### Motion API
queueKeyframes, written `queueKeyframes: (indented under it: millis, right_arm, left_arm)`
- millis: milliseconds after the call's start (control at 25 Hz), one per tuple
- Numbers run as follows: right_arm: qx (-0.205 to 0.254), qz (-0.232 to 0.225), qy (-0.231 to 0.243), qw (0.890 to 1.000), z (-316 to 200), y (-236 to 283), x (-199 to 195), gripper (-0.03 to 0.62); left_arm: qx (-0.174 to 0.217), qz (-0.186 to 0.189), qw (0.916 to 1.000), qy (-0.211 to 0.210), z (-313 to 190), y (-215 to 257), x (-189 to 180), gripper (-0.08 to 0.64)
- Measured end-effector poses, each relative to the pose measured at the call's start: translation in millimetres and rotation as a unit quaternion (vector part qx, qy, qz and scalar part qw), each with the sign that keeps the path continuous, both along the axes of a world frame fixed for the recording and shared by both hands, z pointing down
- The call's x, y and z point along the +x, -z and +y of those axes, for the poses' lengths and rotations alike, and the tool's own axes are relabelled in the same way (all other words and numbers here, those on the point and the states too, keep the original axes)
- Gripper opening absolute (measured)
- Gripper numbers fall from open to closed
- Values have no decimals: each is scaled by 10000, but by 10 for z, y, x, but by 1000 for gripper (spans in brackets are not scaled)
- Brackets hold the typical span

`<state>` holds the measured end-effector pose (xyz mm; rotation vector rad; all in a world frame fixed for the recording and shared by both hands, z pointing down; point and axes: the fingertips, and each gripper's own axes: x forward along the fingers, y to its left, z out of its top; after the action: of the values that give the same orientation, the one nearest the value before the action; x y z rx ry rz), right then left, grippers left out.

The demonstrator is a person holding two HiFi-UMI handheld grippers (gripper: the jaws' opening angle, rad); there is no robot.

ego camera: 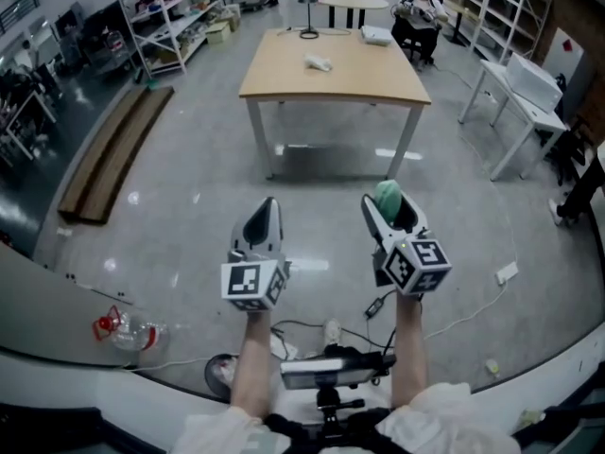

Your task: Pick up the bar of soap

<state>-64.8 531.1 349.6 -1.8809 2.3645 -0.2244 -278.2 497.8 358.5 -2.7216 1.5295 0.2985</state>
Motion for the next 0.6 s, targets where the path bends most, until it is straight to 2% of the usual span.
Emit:
queueKeyframes:
  millis: [120, 280, 400, 600]
  right_arm:
    - [-32, -161, -116, 9998, 305, -63, -104, 298]
    - [61, -335, -138, 9993, 559, -79, -95, 298]
    - [191, -113, -212, 9995, 675, 66, 5, 298]
    - [83, 414, -44, 9991, 763, 41, -62, 298]
  left_arm:
    - [-20, -202, 9998, -12, 316, 6, -110, 12]
    - [-57, -243, 9997, -25, 523, -98, -133, 12]
    - [-12, -266, 9996, 91, 625, 1, -127, 12]
    - [42, -89, 9998, 181, 713, 63, -124, 12]
